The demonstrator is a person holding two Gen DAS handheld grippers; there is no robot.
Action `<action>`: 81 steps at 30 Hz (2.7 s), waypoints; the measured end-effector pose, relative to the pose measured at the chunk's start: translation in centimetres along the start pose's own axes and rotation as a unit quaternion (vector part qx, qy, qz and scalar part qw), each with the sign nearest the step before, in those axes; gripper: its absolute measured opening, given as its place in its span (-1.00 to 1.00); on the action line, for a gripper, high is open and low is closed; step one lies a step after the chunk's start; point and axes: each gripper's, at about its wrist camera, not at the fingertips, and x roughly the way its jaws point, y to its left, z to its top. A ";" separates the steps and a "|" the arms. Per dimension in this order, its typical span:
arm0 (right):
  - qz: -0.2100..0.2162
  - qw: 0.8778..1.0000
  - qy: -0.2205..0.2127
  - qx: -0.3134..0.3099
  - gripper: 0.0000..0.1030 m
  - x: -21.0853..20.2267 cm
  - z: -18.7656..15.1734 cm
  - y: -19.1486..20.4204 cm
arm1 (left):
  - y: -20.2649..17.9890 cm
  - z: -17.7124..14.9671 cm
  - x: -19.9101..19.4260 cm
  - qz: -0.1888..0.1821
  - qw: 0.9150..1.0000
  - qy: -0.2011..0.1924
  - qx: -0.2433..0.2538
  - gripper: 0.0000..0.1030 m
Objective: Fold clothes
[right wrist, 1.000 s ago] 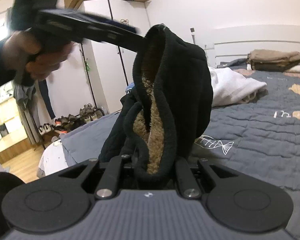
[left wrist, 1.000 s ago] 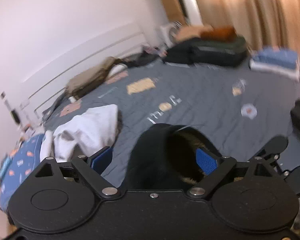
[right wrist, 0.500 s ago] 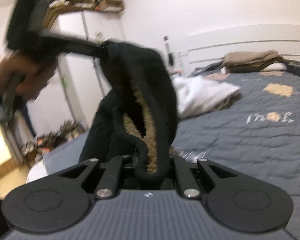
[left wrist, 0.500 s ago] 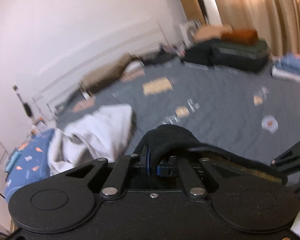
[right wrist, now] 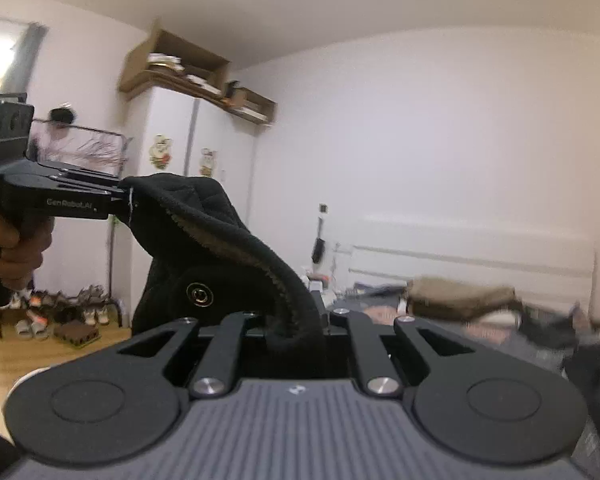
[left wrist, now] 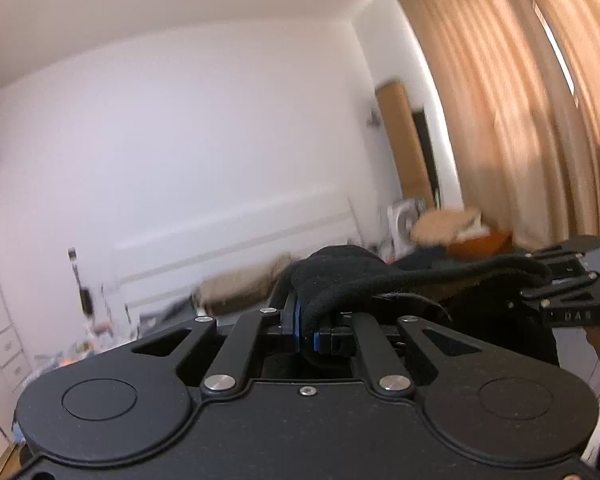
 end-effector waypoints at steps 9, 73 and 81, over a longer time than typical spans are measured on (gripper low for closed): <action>0.023 0.996 0.063 -0.055 -0.75 -1.1 5.6 -1.1 | -1.7 3.8 0.3 0.001 0.999 0.004 -0.042 -0.88; -0.165 0.935 0.312 -0.022 0.57 7.9 -28.9 2.3 | -4.7 -29.5 13.6 0.004 0.957 0.269 -0.107 -0.29; -0.135 0.944 0.300 0.028 0.50 7.6 -28.8 1.5 | -4.8 -29.8 14.2 0.007 0.954 0.279 -0.110 -0.35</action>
